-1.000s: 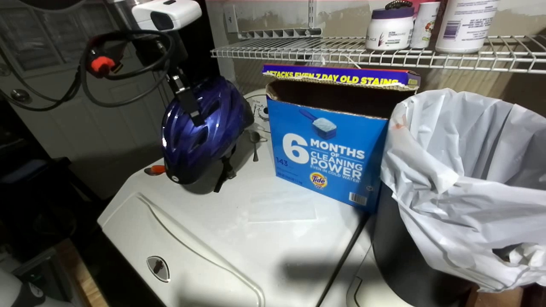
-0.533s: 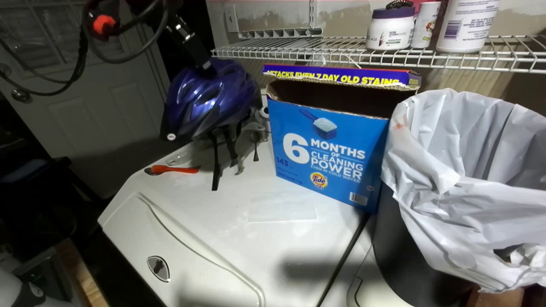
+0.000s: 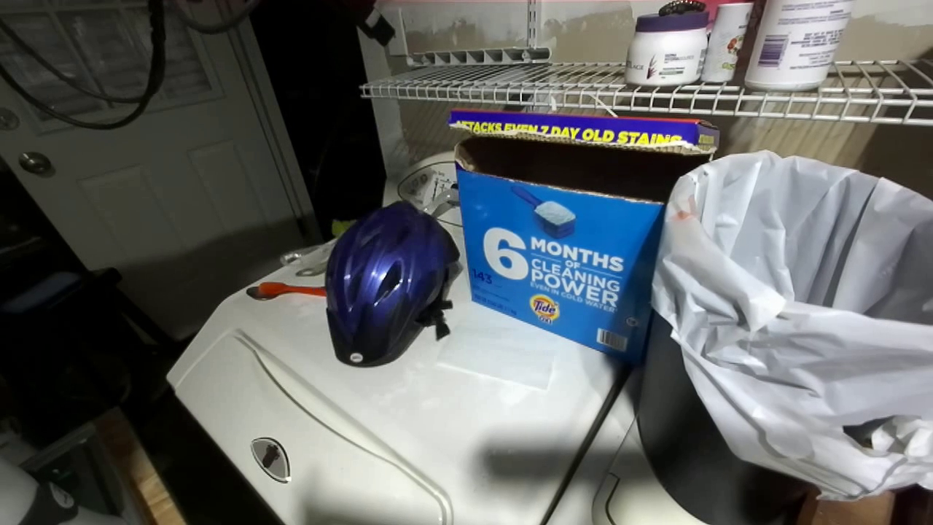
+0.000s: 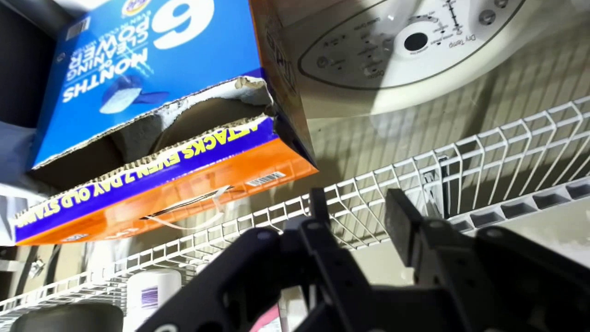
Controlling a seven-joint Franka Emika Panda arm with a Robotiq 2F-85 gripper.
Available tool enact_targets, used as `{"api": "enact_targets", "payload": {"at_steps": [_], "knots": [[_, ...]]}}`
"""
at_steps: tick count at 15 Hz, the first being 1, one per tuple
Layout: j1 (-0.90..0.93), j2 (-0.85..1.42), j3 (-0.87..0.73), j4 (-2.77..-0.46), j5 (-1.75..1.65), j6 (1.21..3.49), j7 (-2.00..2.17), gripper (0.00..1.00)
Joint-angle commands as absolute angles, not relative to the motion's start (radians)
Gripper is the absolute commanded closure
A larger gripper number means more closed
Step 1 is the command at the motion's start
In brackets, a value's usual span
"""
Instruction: Put the helmet on the shelf
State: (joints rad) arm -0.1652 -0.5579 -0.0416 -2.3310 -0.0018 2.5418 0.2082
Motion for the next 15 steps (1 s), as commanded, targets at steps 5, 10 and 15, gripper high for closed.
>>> {"api": "enact_targets", "payload": {"at_steps": [5, 10, 15], "knots": [[-0.186, -0.489, -0.028, -2.325, -0.06, 2.493, 0.188, 0.38], [-0.164, -0.528, -0.067, -2.331, -0.083, 2.331, 0.07, 0.18], [-0.184, -0.559, -0.117, -2.34, -0.124, 2.101, -0.072, 0.0]]}}
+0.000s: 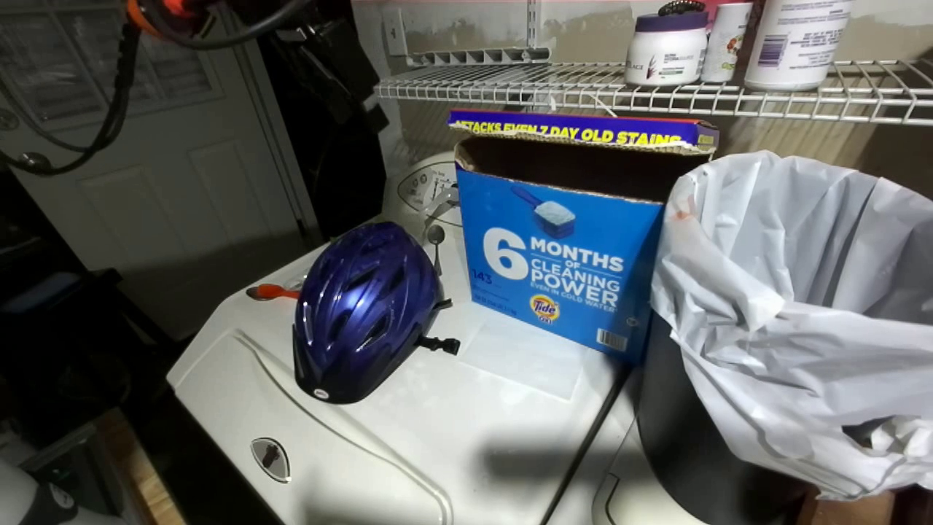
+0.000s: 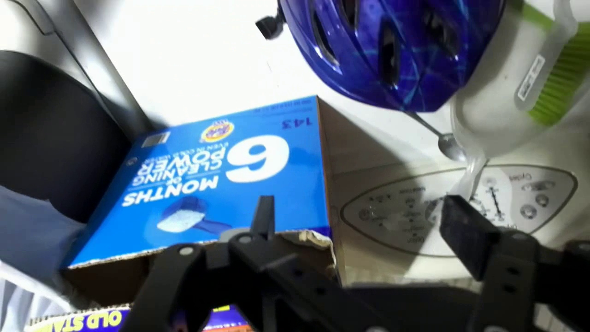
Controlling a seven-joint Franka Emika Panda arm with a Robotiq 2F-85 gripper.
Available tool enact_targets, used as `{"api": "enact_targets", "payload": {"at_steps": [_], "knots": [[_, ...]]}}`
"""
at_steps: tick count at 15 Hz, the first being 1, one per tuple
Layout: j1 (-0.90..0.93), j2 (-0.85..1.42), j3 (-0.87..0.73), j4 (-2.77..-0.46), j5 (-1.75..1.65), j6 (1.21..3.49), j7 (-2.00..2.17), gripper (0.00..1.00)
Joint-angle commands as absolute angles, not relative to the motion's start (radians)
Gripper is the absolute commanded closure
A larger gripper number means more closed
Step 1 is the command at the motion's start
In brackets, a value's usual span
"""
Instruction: Put the helmet on the shelf
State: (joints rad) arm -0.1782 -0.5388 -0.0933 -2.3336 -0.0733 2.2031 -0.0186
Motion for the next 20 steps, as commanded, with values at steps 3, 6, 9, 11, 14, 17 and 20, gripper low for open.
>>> {"api": "enact_targets", "payload": {"at_steps": [3, 6, 9, 11, 14, 17, 20], "knots": [[-0.18, -0.565, -0.12, -2.381, -0.161, 2.05, -0.091, 0.0], [-0.189, -0.566, -0.096, -2.44, -0.226, 2.046, -0.061, 0.0], [-0.2, -0.56, -0.071, -2.511, -0.298, 2.074, 0.006, 0.0], [-0.197, -0.549, -0.068, -2.546, -0.312, 2.08, 0.044, 0.0], [-0.206, -0.528, -0.086, -2.582, -0.314, 2.137, 0.088, 0.0], [-0.241, -0.499, -0.108, -2.607, -0.32, 2.206, 0.113, 0.0], [-0.272, -0.47, -0.129, -2.624, -0.312, 2.282, 0.122, 0.0]]}}
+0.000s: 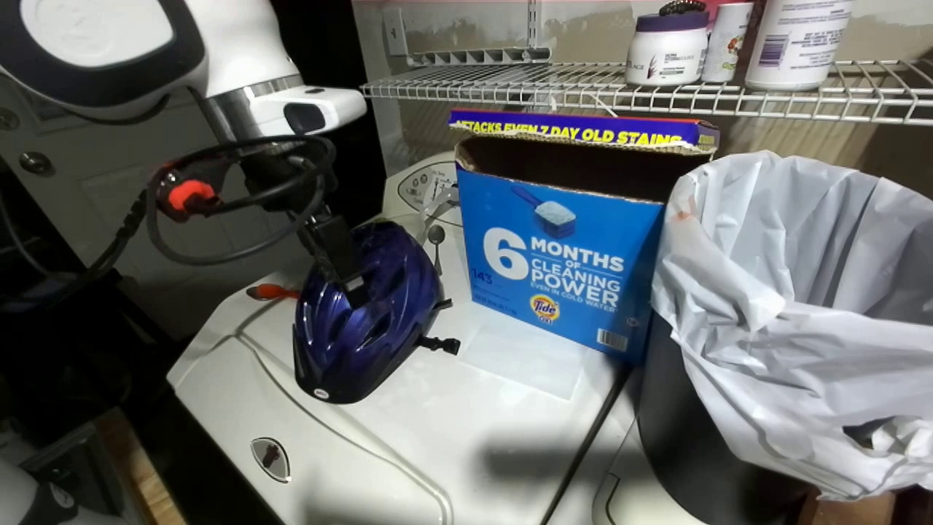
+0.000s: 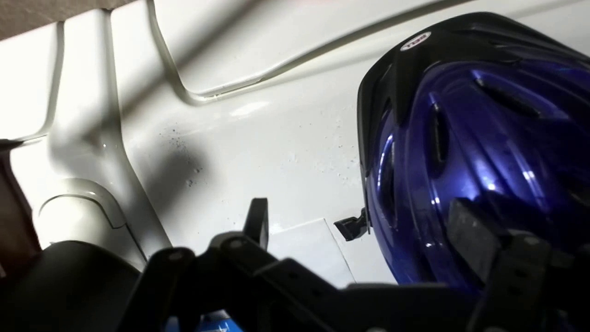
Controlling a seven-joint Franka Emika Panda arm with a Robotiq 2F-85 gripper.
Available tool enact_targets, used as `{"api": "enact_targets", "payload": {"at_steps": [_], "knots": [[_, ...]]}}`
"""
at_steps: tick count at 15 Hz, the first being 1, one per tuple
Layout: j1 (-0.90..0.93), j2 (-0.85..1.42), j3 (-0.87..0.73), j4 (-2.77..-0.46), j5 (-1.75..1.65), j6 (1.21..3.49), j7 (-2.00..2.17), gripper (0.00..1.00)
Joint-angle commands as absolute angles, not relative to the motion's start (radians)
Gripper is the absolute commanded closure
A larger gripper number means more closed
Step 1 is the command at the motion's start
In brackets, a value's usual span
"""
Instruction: Put the helmet on the shelf
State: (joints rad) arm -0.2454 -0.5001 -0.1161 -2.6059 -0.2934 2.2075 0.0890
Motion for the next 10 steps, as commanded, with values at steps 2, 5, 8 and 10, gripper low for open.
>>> {"api": "enact_targets", "payload": {"at_steps": [2, 5, 8, 10], "knots": [[-0.279, -0.446, -0.142, -2.632, -0.286, 2.341, 0.131, 0.0], [-0.262, -0.402, -0.167, -2.621, -0.213, 2.382, 0.126, 0.0], [-0.241, -0.371, -0.19, -2.614, -0.106, 2.397, 0.104, 0.0], [-0.223, -0.363, -0.206, -2.607, -0.02, 2.395, 0.084, 0.0]]}}
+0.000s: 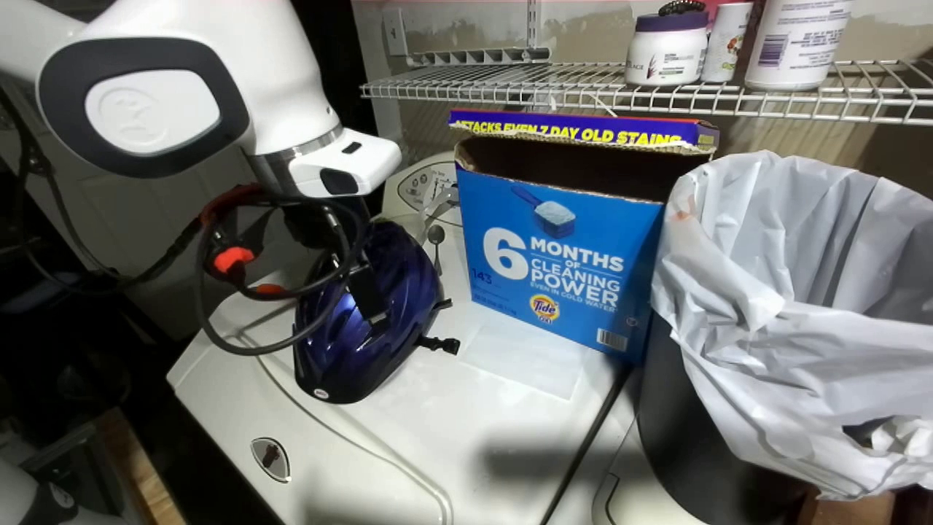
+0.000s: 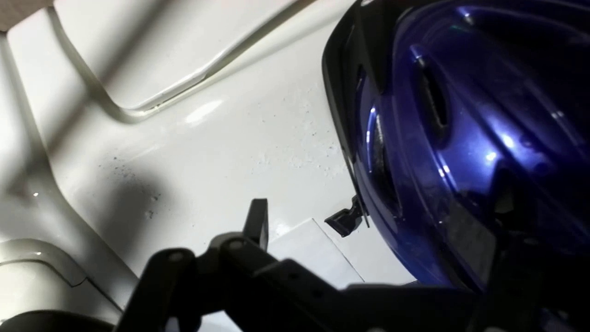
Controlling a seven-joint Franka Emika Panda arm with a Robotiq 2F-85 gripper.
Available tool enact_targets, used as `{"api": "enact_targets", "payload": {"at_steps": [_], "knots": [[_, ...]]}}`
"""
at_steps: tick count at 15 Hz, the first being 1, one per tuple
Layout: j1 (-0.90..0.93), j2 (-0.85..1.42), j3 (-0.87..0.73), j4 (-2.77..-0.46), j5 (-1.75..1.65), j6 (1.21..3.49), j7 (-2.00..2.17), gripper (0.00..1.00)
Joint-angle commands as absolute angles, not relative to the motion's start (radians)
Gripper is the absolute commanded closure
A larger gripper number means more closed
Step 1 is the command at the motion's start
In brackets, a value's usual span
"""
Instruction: Put the helmet on the shelf
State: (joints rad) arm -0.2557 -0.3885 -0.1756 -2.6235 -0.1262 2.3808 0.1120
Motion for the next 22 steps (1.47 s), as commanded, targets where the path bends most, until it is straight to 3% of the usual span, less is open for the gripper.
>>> {"api": "enact_targets", "payload": {"at_steps": [1, 22], "knots": [[-0.219, -0.362, -0.21, -2.605, 0.011, 2.399, 0.079, 0.0], [-0.21, -0.321, -0.22, -2.561, 0.096, 2.388, 0.039, 0.0]]}}
